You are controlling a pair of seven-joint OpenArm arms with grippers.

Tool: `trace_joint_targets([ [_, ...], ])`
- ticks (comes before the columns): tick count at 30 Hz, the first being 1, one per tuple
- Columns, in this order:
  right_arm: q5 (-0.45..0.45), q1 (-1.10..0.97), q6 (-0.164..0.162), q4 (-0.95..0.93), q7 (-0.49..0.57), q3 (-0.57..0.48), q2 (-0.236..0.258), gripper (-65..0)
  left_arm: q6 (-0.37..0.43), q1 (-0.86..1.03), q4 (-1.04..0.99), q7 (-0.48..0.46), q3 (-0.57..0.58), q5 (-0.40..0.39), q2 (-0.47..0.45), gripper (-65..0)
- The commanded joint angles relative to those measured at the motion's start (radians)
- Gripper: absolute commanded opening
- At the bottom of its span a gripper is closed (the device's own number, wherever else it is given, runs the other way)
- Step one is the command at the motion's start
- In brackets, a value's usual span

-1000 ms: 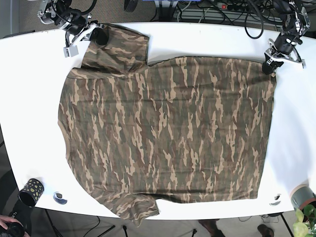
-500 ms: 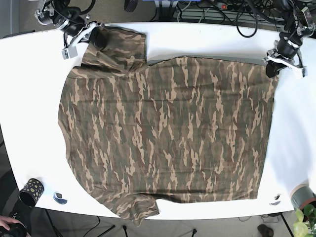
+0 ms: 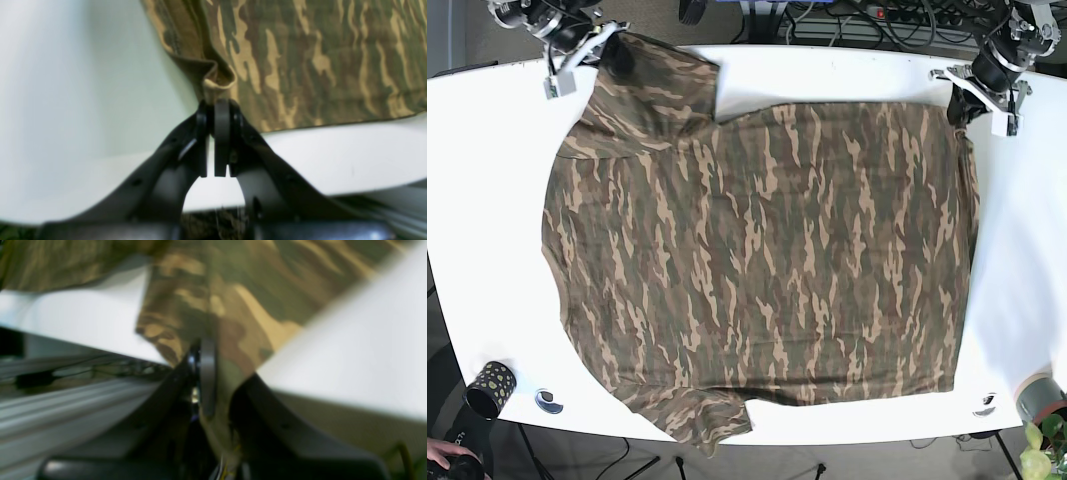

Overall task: Fold the T-shirt properly
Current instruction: 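Grasp the shoulder corners and drag the shirt away from the hem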

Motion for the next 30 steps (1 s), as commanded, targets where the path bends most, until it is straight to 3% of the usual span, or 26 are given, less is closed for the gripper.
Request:
trace_joint_targets([
  [1, 0.017, -0.029, 0.013, 0.021, 0.007, 0.03, 0.001, -65.0, -0.009, 0.037, 0.023, -0.017, -0.029, -0.007, -0.012, -65.0],
  [5, 0.019, -0.058, 0.015, 0.021, 0.007, 0.065, 0.001, -65.0, -0.07, 0.083, 0.024, -0.017, -0.095, -0.007, -0.011, -65.0],
  [7, 0.019, -0.067, 0.039, 0.021, 0.005, 0.079, 0.001, -65.0, -0.093, 0.091, 0.024, -0.014, -0.11, -0.007, -0.011, -65.0],
  [13, 0.019, -0.041, 0.049, 0.027, 0.008, 0.09, 0.001, -65.0, -0.104, 0.077, 0.027, -0.014, -0.127, -0.01, 0.026, -65.0],
  [17, 0.019, 0.004, 0.049, 0.043, 0.008, 0.09, -0.001, -65.0, -0.101, -0.01, 0.05, -0.001, -0.103, -0.005, 0.031, -65.0],
  [22, 0.019, 0.094, 0.049, 0.041, 0.008, 0.09, 0.002, -65.0, -0.098, -0.153, 0.056, 0.081, -0.043, -0.005, 0.031, -65.0],
  [30, 0.014, 0.266, 0.049, 0.035, 0.005, 0.088, 0.007, -65.0, 0.003, -0.4, 0.047, 0.203, 0.031, -0.004, 0.031, -65.0],
])
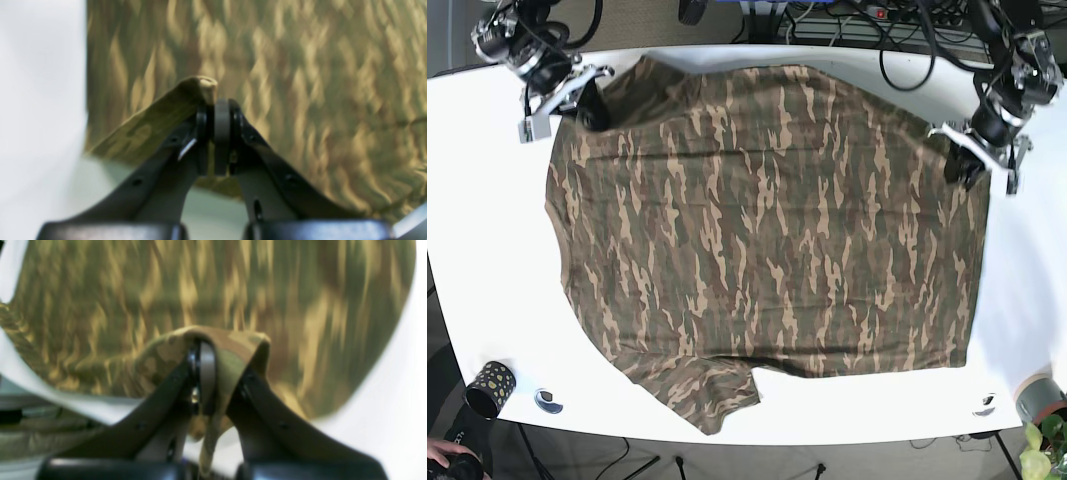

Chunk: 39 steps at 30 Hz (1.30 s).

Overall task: Fold the T-shirt properly
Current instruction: 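Grasp the shoulder corners and drag the shirt away from the hem, then release the shirt and raise both grippers above the collar edge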

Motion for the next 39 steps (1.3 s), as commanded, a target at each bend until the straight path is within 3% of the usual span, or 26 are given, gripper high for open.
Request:
trace_joint_targets([
  [1, 0.018, 0.029, 0.009, 0.014, 0.015, 0.004, 0.014, -65.0, 0.016, -0.043, 0.016, -0.001, 0.015, -0.016, -0.009, -65.0],
  [17, 0.016, 0.359, 0.009, -0.284, 0.015, -0.079, 0.109, -65.0, 0.039, -0.247, -0.185, 0.001, -0.022, -0.011, -0.018, -65.0],
  [22, 0.016, 0.453, 0.009, -0.399, 0.015, -0.09, 0.153, -65.0, 0.035, -0.313, -0.238, 0.001, -0.022, 0.064, -0.015, -65.0],
  [26, 0.016, 0.523, 0.009, -0.465, 0.015, -0.097, 0.166, -65.0, 0.035, -0.365, -0.279, 0.001, -0.021, 0.084, -0.015, -65.0],
  [29, 0.016, 0.58, 0.009, -0.524, 0.019, -0.145, 0.201, -65.0, 0.035, -0.411, -0.32, -0.001, -0.021, 0.084, -0.018, -65.0],
  [39, 0.015, 0.703, 0.009, -0.713, 0.082, -0.189, 0.239, -65.0, 0.036, -0.503, -0.457, -0.004, -0.022, 0.085, -0.091, -65.0],
])
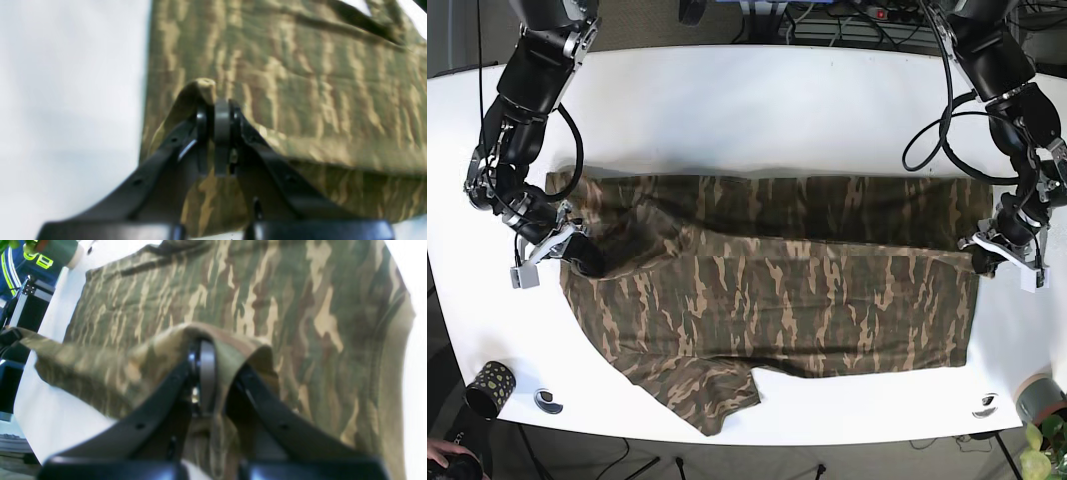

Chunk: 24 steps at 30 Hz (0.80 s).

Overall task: Fold the T-shirt properly
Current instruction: 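Release the shirt and raise both grippers above the collar edge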

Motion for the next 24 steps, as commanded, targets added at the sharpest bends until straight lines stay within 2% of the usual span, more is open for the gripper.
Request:
trace_joint_targets([
  [1, 0.026, 0.037, 0.009, -0.014, 0.032, 0.002, 0.038, -65.0, -0.005, -0.022, 0.008, -0.024, -0.001, -0.019, -0.024, -65.0],
  [5, -0.052, 0.089, 0.009, -0.057, 0.035, -0.053, 0.036, -65.0, -0.005, -0.027, -0.024, -0.056, 0.011, -0.019, -0.024, -65.0],
  [10, -0.133, 0.103, 0.009, -0.059, 0.092, -0.06, 0.015, -65.0, -0.005, -0.045, -0.079, -0.089, 0.059, -0.019, -0.053, -65.0],
  [14, -0.192, 0.125, 0.009, -0.06, 0.098, -0.06, 0.015, -65.0, -0.005, -0.062, -0.122, -0.129, 0.062, -0.019, -0.056, -65.0],
  [16, -0.228, 0.132, 0.009, -0.06, 0.098, -0.06, 0.012, -64.4, -0.007, -0.067, -0.148, -0.136, 0.065, -0.019, -0.073, -62.6],
  [19, -0.285, 0.14, 0.009, -0.06, 0.099, -0.06, 0.01, -53.3, -0.005, -0.079, -0.173, -0.144, 0.103, -0.019, -0.088, -50.8],
  [21, -0.327, 0.151, 0.009, -0.059, 0.099, -0.06, 0.01, -39.0, -0.002, -0.093, -0.182, -0.145, 0.12, -0.019, -0.097, -38.2],
  [22, -0.339, 0.151, 0.009, -0.055, 0.099, -0.058, 0.01, -33.9, -0.002, -0.094, -0.182, -0.145, 0.12, -0.019, -0.097, -34.2],
  [24, -0.363, 0.152, 0.009, -0.054, 0.101, -0.056, 0.016, -19.8, -0.002, -0.1, -0.184, -0.145, 0.12, -0.019, -0.097, -23.2],
])
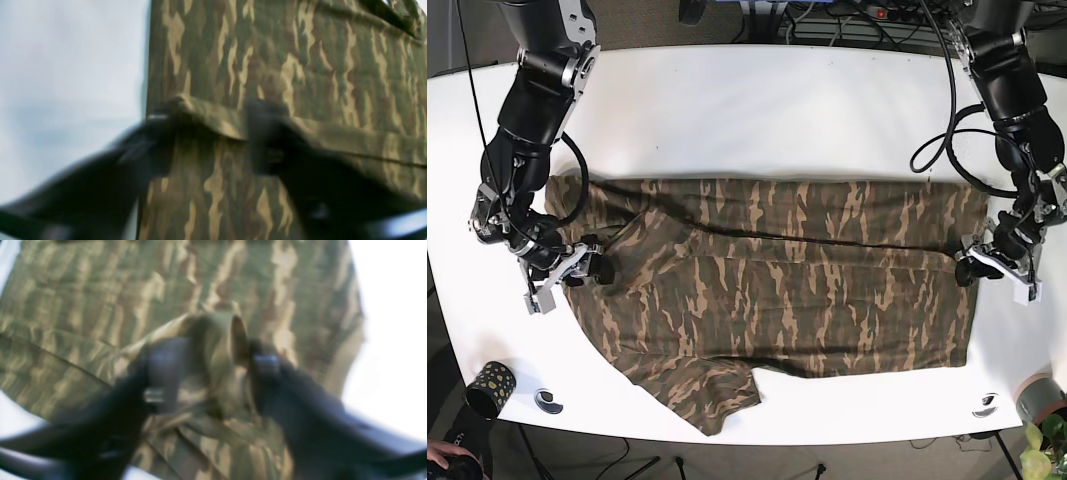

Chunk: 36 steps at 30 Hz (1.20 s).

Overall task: Fold the T-shirt properly
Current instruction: 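Release the shirt and raise both grippers above the collar edge, then grasp the shirt's collar-edge corners with both grippers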

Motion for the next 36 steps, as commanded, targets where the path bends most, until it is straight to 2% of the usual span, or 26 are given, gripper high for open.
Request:
trace_joint_targets([
  [1, -0.002, 0.028, 0.009, 0.024, 0.028, 0.006, 0.025, -14.3, -0.002, -0.025, 0.017, -0.023, -0.002, -0.017, -0.018, -20.0],
  [4, -0.008, 0.016, 0.009, 0.047, 0.051, 0.006, 0.06, -4.6, -0.007, -0.025, 0.024, -0.023, -0.001, -0.017, -0.018, -18.1],
  [5, -0.008, 0.007, 0.009, 0.053, 0.053, 0.008, 0.068, -4.3, -0.007, -0.025, 0.026, -0.023, -0.001, -0.017, -0.018, -18.1],
  [9, -0.008, -0.042, 0.009, 0.103, 0.056, 0.008, 0.111, -6.5, -0.007, -0.015, 0.053, -0.023, -0.001, -0.017, -0.037, -18.1],
  [14, -0.008, -0.153, 0.009, 0.188, 0.053, 0.008, 0.163, -12.2, -0.007, 0.068, 0.141, -0.023, 0.031, -0.017, -0.071, -18.1],
  [17, -0.002, -0.222, 0.009, 0.205, 0.053, 0.014, 0.177, -14.9, -0.007, 0.138, 0.196, -0.033, 0.028, -0.017, -0.08, -18.1],
  [22, 0.0, -0.323, 0.009, 0.208, 0.051, 0.103, 0.171, -16.0, -0.007, 0.265, 0.214, -0.148, 0.03, -0.017, -0.107, -18.1],
  [28, 0.023, -0.4, 0.009, 0.211, 0.05, 0.107, 0.168, -16.0, -0.002, 0.341, 0.181, -0.269, 0.033, -0.017, -0.12, -18.1],
  [32, 0.067, -0.429, 0.009, 0.211, 0.05, 0.107, 0.149, -16.0, -0.002, 0.341, 0.112, -0.316, 0.033, -0.017, -0.121, -18.1],
  [36, 0.073, -0.431, 0.009, 0.212, 0.027, 0.104, 0.131, -16.0, -0.004, 0.339, 0.089, -0.326, 0.053, -0.017, -0.123, -18.1],
])
